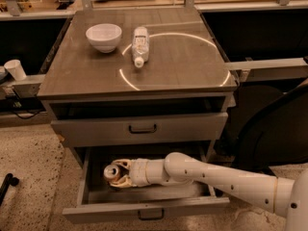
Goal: Place orange can into middle drawer
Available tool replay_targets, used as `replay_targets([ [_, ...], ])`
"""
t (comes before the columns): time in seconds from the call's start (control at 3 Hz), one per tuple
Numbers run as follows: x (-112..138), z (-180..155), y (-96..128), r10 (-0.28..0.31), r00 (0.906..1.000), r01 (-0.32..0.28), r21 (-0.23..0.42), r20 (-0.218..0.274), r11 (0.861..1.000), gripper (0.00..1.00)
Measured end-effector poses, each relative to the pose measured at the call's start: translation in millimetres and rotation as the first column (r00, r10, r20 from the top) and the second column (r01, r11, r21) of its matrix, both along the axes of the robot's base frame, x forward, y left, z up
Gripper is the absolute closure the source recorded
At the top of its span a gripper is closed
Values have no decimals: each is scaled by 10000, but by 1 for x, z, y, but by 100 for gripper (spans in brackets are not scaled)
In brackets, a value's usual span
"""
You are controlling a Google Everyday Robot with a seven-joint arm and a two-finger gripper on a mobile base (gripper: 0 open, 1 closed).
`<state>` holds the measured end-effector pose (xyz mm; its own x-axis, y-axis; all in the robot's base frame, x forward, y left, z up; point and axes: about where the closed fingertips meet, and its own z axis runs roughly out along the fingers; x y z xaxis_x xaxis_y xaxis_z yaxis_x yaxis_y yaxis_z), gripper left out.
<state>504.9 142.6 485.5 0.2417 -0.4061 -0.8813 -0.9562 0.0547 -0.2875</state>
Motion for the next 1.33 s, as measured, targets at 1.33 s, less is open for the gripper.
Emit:
replay_targets([
  [1.33,15,-28,-21,-228,9963,268,482,-832,9985,76],
])
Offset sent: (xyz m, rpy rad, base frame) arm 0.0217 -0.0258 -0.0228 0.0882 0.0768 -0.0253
